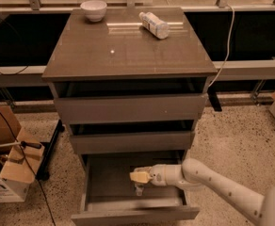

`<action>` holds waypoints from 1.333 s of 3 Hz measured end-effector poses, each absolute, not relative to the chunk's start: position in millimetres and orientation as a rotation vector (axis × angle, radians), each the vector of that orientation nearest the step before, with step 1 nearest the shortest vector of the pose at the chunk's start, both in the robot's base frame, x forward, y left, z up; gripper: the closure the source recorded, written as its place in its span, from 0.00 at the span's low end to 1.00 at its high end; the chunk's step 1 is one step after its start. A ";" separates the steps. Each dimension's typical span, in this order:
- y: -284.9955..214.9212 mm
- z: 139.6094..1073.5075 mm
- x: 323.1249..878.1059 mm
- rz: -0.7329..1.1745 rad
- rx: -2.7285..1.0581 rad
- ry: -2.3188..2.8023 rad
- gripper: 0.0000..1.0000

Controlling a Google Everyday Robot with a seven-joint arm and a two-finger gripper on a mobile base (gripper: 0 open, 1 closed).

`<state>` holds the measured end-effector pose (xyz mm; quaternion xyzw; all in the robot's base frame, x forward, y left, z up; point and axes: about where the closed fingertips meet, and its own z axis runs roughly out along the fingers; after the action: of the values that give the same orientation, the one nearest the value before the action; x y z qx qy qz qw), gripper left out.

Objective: Pick redbull can from bottom drawer and place on counter

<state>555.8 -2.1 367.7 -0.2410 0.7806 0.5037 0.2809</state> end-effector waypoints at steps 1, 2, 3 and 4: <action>-51.0 448.0 556.3 1.289 -0.586 2.116 1.00; -78.8 523.7 562.4 1.187 -0.587 2.165 1.00; -105.4 607.4 588.2 1.028 -0.618 2.202 1.00; -123.4 713.7 629.7 0.787 -0.706 2.191 1.00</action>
Offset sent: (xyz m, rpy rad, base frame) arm 0.0551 -0.1446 0.3644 -0.3232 -0.2124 -0.1530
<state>629.7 -123.4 713.7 -0.2722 0.8446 0.3035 0.3469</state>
